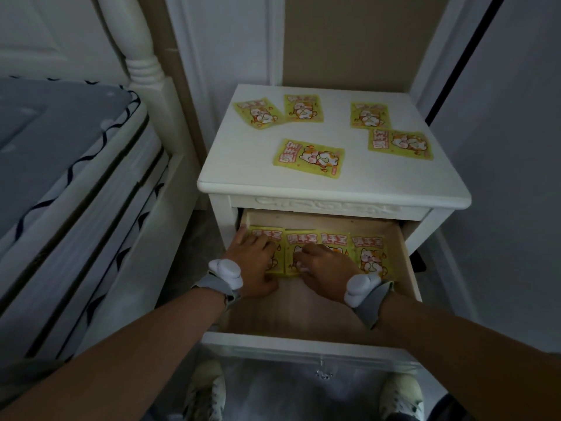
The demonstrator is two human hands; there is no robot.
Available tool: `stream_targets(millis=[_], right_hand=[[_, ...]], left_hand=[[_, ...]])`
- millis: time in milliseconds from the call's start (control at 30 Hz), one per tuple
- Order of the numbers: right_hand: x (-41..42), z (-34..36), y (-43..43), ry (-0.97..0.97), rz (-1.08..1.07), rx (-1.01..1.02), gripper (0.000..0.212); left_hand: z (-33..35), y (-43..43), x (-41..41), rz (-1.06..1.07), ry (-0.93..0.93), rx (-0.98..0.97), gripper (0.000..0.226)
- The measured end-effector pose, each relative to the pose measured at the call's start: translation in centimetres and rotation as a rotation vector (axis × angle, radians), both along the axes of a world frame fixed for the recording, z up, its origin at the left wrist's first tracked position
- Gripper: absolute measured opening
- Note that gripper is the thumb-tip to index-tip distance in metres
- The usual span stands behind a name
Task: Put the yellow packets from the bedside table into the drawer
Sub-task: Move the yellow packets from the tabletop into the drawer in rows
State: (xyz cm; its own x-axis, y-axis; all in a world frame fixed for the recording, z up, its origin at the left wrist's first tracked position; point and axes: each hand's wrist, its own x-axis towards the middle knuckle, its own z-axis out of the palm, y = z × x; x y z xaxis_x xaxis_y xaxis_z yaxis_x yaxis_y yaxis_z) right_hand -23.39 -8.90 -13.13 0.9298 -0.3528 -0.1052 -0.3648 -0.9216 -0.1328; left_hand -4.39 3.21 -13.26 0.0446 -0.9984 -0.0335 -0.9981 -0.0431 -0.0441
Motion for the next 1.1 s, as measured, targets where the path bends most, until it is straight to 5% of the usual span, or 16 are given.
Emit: stream_targets(millis=[167,567,900,1100], right_hand=[[0.8,0.7,-0.1,0.101,-0.047,0.071,0.060],[-0.2,1.5,0.2,0.094,-0.003,0.082,0.063],[-2.1,8.1,-0.4,-0.319,0.053,-0.063,0.028],[-3.9,13.2,-2.8,-0.588,-0.064,-0.099,0.021]], left_hand=[[-0.5,0.1,0.2,-0.016,0.017,-0.063,0.077],[0.5,0.8,-0.2,0.006,0.031,-0.055,0.073],[8.1,-0.4,-3.1,-0.036,0.117,-0.428,0.030],[12.1,-3.9,-5.8,-0.036,0.117,-0.651,0.047]])
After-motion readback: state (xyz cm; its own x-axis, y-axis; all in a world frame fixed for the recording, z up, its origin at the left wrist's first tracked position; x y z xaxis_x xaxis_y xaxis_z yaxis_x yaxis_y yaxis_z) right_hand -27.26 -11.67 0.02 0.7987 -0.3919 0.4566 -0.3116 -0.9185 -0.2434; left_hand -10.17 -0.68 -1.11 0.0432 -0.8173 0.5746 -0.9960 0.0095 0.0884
